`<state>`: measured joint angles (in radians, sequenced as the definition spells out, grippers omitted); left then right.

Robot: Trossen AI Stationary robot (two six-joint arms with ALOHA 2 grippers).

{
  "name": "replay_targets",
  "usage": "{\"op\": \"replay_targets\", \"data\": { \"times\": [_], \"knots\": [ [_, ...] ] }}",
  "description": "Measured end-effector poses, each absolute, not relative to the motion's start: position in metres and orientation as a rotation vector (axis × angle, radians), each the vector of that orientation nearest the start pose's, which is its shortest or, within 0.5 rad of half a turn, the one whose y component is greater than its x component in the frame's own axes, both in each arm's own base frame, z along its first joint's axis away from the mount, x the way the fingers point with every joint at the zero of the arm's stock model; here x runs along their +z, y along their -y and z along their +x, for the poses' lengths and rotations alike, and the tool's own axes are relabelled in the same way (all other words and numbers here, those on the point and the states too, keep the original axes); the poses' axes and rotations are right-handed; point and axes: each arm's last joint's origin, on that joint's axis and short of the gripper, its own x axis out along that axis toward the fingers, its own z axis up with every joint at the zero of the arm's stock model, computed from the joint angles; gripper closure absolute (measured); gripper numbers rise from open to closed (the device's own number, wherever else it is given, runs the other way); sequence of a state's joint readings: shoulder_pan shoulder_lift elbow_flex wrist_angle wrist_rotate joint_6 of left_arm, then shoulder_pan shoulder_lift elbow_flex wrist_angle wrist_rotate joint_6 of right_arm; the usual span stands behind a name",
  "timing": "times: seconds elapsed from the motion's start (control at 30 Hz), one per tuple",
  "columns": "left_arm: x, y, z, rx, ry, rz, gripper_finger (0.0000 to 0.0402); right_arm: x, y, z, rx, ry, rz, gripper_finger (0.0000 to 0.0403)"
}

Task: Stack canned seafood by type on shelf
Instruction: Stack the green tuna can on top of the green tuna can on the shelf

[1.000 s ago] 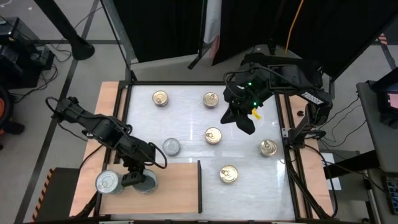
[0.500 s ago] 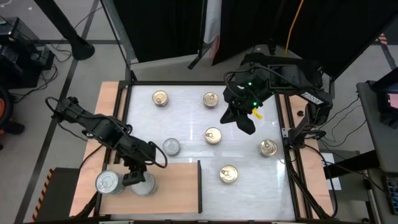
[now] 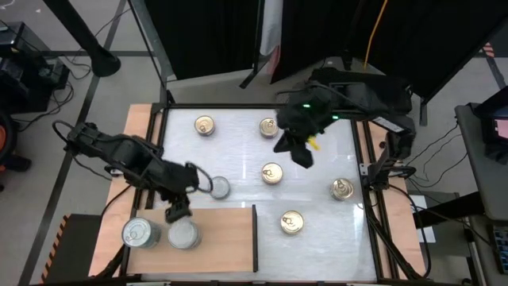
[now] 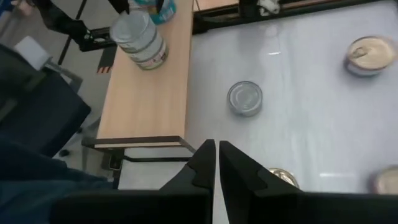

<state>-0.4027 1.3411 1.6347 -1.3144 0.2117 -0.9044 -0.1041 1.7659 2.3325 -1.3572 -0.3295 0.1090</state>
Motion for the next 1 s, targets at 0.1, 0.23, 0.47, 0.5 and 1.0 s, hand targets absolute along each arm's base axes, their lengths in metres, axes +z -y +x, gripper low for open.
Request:
{"op": "replay_targets", "data": {
  "times": [0.1, 0.23, 0.47, 0.5, 1.0],
  "knots": [
    [0.423, 0.087, 0.207, 0.089, -1.045, -0.687, 0.0173, 0.456, 0.034, 0.34, 0.218, -0.826, 0.301, 0.04],
    [0.435, 0.079, 0.206, 0.272, -0.864, -0.632, 0.0173, 0.418, 0.043, 0.387, 0.247, -0.857, 0.331, 0.0399],
    [0.438, 0.073, 0.206, 0.456, -0.729, -0.67, 0.0173, 0.343, 0.022, 0.456, 0.272, -0.948, 0.388, 0.0402],
    [0.438, 0.074, 0.206, 0.455, -0.731, -0.682, 0.0173, 0.331, 0.017, 0.465, 0.28, -0.965, 0.392, 0.0401],
    [0.427, 0.104, 0.165, 0.522, -0.936, -0.807, 0.0173, 0.203, 0.011, 0.526, 0.321, -1.063, 0.344, 0.0403]
  ]
}}
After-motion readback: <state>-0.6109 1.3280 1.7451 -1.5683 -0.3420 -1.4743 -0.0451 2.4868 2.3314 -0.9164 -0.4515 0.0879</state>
